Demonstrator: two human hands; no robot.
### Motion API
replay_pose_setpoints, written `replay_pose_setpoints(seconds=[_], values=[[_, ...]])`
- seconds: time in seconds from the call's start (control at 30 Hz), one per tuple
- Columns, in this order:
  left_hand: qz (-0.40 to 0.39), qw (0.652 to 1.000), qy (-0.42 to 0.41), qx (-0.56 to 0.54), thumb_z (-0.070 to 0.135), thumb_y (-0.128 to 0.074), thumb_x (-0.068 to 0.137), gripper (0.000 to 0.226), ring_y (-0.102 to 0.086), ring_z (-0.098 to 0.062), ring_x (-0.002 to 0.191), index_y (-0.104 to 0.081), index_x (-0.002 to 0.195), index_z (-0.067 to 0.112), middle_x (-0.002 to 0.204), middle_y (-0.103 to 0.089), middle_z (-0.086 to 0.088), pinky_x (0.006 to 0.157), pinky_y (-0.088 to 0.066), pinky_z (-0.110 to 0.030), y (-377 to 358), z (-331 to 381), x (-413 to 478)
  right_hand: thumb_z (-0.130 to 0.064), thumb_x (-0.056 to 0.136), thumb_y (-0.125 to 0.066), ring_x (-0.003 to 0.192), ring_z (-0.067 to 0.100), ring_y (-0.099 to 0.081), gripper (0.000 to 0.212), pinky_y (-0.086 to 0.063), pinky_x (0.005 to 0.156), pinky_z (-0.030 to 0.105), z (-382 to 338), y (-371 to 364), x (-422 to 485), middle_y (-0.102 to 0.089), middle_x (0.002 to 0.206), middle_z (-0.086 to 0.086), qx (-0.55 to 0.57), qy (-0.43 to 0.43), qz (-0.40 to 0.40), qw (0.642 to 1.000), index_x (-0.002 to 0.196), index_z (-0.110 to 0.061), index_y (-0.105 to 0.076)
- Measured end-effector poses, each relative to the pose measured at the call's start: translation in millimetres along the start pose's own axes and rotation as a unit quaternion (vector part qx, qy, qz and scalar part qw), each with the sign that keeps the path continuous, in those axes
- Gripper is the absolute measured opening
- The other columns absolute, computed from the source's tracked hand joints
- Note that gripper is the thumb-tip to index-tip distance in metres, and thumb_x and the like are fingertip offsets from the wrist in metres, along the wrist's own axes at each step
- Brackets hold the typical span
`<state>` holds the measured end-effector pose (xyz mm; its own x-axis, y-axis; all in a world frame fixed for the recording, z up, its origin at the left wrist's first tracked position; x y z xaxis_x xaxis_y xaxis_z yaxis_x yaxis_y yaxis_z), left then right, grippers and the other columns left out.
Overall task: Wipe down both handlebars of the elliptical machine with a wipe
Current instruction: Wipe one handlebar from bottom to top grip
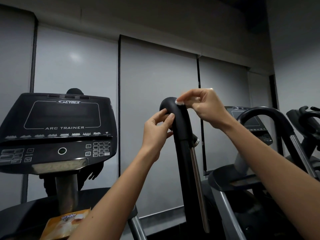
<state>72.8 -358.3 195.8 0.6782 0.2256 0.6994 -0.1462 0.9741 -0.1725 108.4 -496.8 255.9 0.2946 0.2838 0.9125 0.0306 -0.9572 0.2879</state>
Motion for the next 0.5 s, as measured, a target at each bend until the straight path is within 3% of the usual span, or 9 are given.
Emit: replay_pose_setpoints(seconds=[0.1, 0.2, 0.33, 0.43, 0.5], values=[[0.050, 0.998, -0.043, 0.007, 0.013, -0.061, 0.090, 0.031, -0.067, -0.009, 0.083, -0.058, 0.121, 0.010, 0.103, -0.066, -0.001, 0.079, -0.057, -0.027, -3.2, -3.2, -13.3, 0.014, 0.083, -0.056, 0.087, 0.012, -0.067, 0.025, -0.053, 0.088, 0.026, -10.8, -5.3, -29.5, -0.070, 0.086, 0.010, 0.006, 0.014, -0.012, 1.000, 0.086, -0.007, -0.069], [0.080, 0.994, -0.073, 0.012, 0.013, -0.060, 0.091, 0.021, -0.066, -0.002, 0.079, -0.063, 0.110, 0.020, 0.094, -0.069, 0.005, 0.078, -0.056, -0.022, -5.2, -6.2, -26.8, 0.010, 0.083, -0.060, 0.084, 0.004, -0.068, 0.023, -0.051, 0.080, 0.015, -14.6, -15.4, -60.9, -0.071, 0.086, 0.000, 0.013, 0.019, 0.007, 1.000, 0.093, -0.011, -0.067], [0.068, 0.994, -0.083, -0.020, 0.012, -0.057, 0.092, 0.018, -0.068, -0.004, 0.081, -0.062, 0.107, 0.020, 0.091, -0.070, 0.002, 0.076, -0.055, -0.019, -5.4, -4.3, -40.9, 0.005, 0.085, -0.061, 0.094, 0.006, -0.067, 0.044, -0.051, 0.083, 0.018, -12.6, -23.4, -86.0, -0.069, 0.103, -0.003, 0.033, -0.002, 0.039, 0.999, 0.118, -0.020, -0.046], [0.046, 0.994, -0.094, -0.003, 0.016, -0.061, 0.089, 0.026, -0.068, -0.005, 0.084, -0.058, 0.115, 0.021, 0.093, -0.068, 0.003, 0.079, -0.054, -0.022, -3.4, -3.9, -48.1, 0.016, 0.083, -0.049, 0.103, 0.014, -0.065, 0.055, -0.051, 0.087, 0.026, -12.0, -23.0, -92.9, -0.061, 0.115, 0.007, 0.128, -0.029, 0.055, 0.990, 0.114, -0.027, -0.035], [0.031, 0.990, -0.122, 0.063, 0.020, -0.068, 0.084, 0.031, -0.068, -0.008, 0.088, -0.058, 0.112, 0.031, 0.102, -0.065, 0.005, 0.079, -0.053, -0.020, -2.5, -0.9, -48.8, 0.010, 0.076, -0.045, 0.104, 0.020, -0.064, 0.052, -0.053, 0.086, 0.030, -12.9, -20.5, -94.8, -0.054, 0.119, 0.010, 0.181, -0.040, 0.062, 0.981, 0.107, -0.029, -0.033]])
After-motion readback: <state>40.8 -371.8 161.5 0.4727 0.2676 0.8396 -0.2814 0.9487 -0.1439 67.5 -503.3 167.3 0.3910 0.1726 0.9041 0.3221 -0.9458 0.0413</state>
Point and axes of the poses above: each hand's wrist, its own x-axis towards the middle knuckle, its own y-axis out of the back of the hand, z = x × y, the point moved 1 cm from there along x, towards the middle knuckle
